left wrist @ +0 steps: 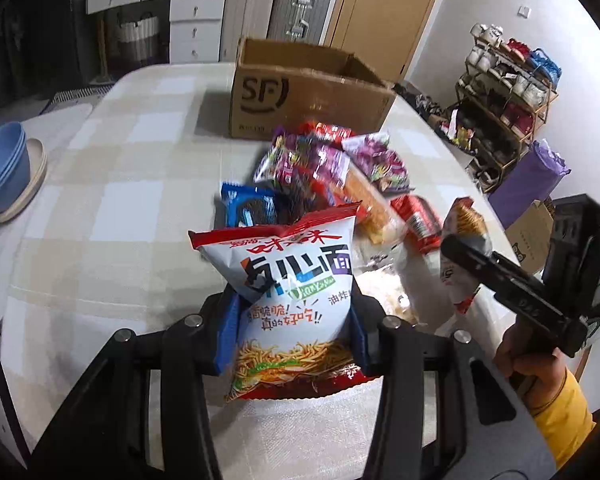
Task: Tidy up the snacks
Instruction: 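Carry both noodle-snack bags up and over into the cardboard box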
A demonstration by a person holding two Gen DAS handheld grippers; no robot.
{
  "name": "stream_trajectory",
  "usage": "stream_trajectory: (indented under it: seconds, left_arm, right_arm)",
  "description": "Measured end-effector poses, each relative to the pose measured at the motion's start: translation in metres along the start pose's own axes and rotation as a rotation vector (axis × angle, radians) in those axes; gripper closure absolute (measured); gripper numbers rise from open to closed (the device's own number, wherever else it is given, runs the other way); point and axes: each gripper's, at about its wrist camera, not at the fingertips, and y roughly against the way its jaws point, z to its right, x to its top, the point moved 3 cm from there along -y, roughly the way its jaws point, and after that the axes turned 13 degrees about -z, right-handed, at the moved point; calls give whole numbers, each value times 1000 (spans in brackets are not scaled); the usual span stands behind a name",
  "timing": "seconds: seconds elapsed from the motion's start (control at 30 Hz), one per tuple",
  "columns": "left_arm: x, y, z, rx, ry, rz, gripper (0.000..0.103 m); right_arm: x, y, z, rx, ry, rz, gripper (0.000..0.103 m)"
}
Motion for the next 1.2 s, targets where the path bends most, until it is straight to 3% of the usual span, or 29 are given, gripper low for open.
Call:
stream_trajectory:
  seconds: [0.23, 0.6, 0.8, 0.97, 1.1, 1.2]
  left_arm:
    - [14, 34, 3, -17, -51, 70, 61]
    - [70, 79, 3, -40, -130, 145, 61]
    - [120, 99, 6, -63, -171, 163, 61]
    - [181, 106, 7, -72, -168, 166, 61]
    - [233, 92, 6, -36, -162, 155, 61]
    - [270, 68, 3, -12, -154, 105, 61]
  right_arm:
    - [18, 29, -25, 18, 26, 25, 54]
    - [103, 64, -66, 98, 98, 47, 54]
    - [158, 60, -77, 120, 112, 25, 54]
    - [201, 47, -82, 129, 118, 0, 54]
    - [237, 26, -75, 108, 100, -28, 54]
    - [258, 4, -63, 114, 62, -63, 54]
